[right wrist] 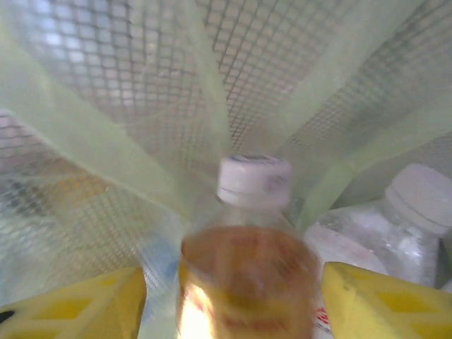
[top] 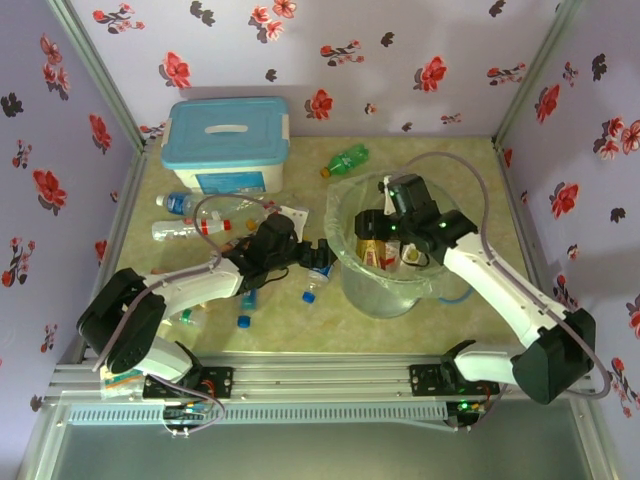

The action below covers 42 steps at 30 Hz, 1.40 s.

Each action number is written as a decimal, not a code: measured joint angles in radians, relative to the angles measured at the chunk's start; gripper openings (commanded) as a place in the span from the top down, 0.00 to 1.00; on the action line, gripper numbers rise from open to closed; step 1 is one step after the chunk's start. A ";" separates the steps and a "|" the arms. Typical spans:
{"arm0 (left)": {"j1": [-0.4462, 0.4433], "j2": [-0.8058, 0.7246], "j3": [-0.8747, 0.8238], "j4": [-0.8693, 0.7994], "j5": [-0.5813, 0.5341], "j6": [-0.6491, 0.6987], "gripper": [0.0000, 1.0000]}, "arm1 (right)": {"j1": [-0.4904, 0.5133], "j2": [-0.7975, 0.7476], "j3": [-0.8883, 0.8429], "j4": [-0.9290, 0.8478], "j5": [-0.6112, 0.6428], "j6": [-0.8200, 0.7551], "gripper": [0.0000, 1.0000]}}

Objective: Put the plastic bottles in the bin

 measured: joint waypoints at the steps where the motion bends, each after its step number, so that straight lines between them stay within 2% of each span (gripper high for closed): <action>1: 0.000 0.000 0.000 -0.001 -0.001 0.002 0.01 | -0.009 -0.006 0.021 -0.024 -0.003 -0.010 0.33; 5: -0.001 -0.004 0.000 -0.010 -0.011 0.006 0.01 | -0.032 -0.044 0.079 -0.088 -0.010 -0.042 0.47; 9: 0.000 -0.014 0.000 -0.033 -0.016 0.006 0.01 | -0.029 -0.043 0.057 -0.102 -0.061 -0.037 0.62; 16: 0.002 -0.030 0.000 -0.080 -0.039 0.006 0.02 | -0.003 0.068 -0.048 -0.023 -0.123 -0.009 0.69; 22: 0.005 -0.069 -0.025 -0.116 -0.071 0.003 0.02 | -0.003 0.064 -0.066 0.045 -0.137 0.003 0.68; 26: 0.005 -0.075 -0.045 -0.148 -0.077 -0.001 0.01 | -0.026 0.049 -0.035 0.016 -0.137 0.005 0.51; 28: 0.005 -0.075 -0.052 -0.161 -0.079 -0.008 0.01 | -0.041 0.039 0.000 -0.006 -0.135 -0.001 0.46; 36: -0.005 -0.060 -0.110 -0.142 -0.054 -0.068 0.02 | -0.120 -0.118 0.117 -0.017 -0.117 -0.009 0.41; 42: -0.059 -0.025 -0.153 -0.102 -0.022 -0.122 0.05 | -0.149 -0.169 0.127 -0.014 -0.069 -0.010 0.38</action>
